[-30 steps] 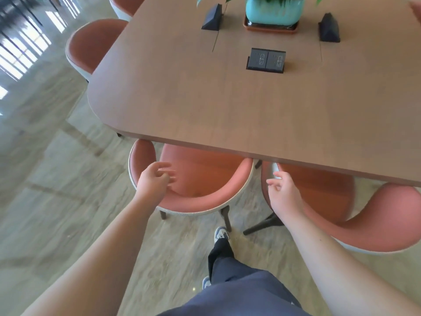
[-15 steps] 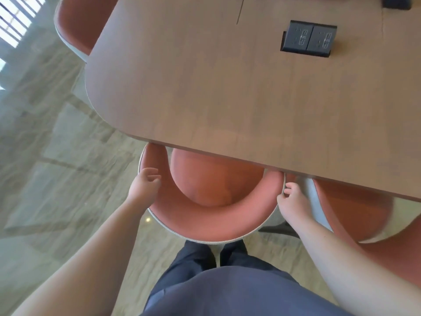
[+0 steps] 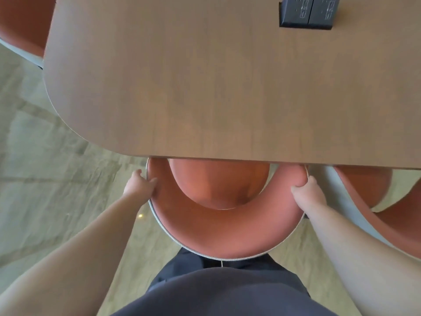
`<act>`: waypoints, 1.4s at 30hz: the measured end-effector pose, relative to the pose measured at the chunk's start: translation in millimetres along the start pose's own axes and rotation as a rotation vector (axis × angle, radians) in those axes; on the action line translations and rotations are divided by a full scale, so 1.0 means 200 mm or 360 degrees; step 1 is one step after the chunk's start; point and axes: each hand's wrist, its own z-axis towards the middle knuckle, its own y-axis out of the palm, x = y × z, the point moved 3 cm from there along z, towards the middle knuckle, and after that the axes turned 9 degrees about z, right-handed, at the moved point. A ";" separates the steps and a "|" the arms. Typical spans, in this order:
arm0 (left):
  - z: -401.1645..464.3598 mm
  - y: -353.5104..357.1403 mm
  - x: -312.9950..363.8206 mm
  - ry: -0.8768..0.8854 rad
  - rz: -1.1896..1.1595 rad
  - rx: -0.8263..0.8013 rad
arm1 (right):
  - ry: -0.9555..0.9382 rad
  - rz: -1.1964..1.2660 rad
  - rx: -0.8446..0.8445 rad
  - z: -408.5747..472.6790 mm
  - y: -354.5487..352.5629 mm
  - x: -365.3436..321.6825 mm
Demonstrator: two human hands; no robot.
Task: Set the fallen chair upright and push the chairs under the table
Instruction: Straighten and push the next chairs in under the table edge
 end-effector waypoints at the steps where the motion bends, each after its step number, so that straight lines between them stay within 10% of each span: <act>1: 0.03 0.01 0.01 -0.0002 -0.0009 -0.0041 | 0.0033 0.0016 0.0020 0.01 0.01 -0.01; 12: 0.25 0.17 0.00 -0.0260 -0.0489 -0.0139 | 0.0338 0.0040 -0.0006 0.22 0.06 -0.04; 42: 0.08 0.33 0.14 0.0084 -0.0148 0.0086 | 0.0174 0.0171 0.0061 0.31 -0.12 0.32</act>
